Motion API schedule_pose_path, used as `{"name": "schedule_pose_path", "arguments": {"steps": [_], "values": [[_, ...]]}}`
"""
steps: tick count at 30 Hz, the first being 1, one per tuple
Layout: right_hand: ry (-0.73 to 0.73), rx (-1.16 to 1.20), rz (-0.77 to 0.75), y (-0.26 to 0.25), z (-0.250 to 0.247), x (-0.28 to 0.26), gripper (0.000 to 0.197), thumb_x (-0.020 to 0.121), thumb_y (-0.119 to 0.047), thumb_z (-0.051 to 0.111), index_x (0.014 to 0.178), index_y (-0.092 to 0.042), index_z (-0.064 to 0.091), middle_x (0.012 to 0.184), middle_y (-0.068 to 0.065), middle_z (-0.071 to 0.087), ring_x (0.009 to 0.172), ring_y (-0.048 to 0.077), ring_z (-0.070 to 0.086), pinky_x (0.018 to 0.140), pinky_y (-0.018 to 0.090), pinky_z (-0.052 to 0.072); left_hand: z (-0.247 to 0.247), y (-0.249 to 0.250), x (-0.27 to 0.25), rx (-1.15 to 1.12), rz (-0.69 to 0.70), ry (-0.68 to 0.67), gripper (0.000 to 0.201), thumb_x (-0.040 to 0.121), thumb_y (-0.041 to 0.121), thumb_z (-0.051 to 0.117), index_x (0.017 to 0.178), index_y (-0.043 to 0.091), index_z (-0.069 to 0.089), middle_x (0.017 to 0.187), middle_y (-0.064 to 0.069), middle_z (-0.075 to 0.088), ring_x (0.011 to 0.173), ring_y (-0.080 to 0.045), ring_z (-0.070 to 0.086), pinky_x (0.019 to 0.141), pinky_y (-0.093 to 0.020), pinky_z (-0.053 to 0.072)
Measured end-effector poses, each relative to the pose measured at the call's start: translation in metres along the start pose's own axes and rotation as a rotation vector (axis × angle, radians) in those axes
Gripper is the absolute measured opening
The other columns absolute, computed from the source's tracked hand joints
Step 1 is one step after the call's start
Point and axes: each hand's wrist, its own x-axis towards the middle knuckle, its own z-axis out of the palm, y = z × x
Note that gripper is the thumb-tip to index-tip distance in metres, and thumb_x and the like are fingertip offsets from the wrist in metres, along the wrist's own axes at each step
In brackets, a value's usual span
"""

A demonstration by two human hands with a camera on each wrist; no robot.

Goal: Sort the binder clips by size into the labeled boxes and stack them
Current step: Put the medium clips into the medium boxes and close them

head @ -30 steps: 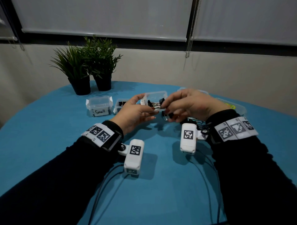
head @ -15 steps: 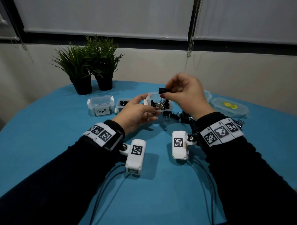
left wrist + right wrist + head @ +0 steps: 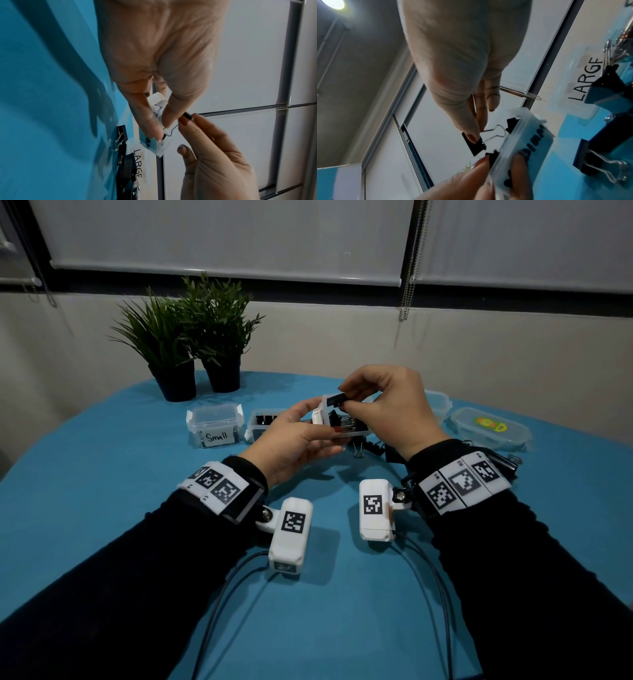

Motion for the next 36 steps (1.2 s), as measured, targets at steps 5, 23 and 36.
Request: {"name": "schedule_pose_path", "arguments": {"steps": [5, 23, 36], "values": [[0.052, 0.162, 0.064, -0.002, -0.004, 0.0, 0.021, 0.072, 0.002, 0.084, 0.086, -0.013, 0.076, 0.078, 0.0, 0.075, 0.072, 0.01, 0.073, 0.07, 0.023, 0.059, 0.001, 0.001, 0.0, 0.022, 0.009, 0.02, 0.061, 0.088, -0.014, 0.061, 0.14, 0.015, 0.048, 0.117, -0.025, 0.07, 0.089, -0.032, 0.075, 0.06, -0.026, 0.06], [-0.015, -0.291, -0.045, -0.002, 0.006, 0.003, 0.011, 0.075, -0.017, 0.077, 0.08, -0.026, 0.077, 0.077, -0.012, 0.073, 0.053, -0.006, 0.05, 0.06, 0.023, 0.046, 0.007, 0.001, -0.004, 0.212, 0.083, 0.135, 0.037, 0.098, 0.013, 0.063, 0.134, 0.016, 0.053, 0.123, -0.023, 0.067, 0.085, -0.026, 0.074, 0.049, -0.022, 0.055], [-0.033, -0.269, -0.003, -0.002, 0.01, 0.005, 0.011, 0.078, -0.018, 0.081, 0.088, -0.024, 0.082, 0.071, -0.018, 0.069, 0.051, -0.008, 0.051, 0.065, 0.023, 0.044, 0.005, 0.0, -0.002, 0.204, 0.095, 0.164, 0.039, 0.098, 0.007, 0.061, 0.134, 0.015, 0.052, 0.105, -0.014, 0.071, 0.076, -0.022, 0.075, 0.053, -0.025, 0.058]]}}
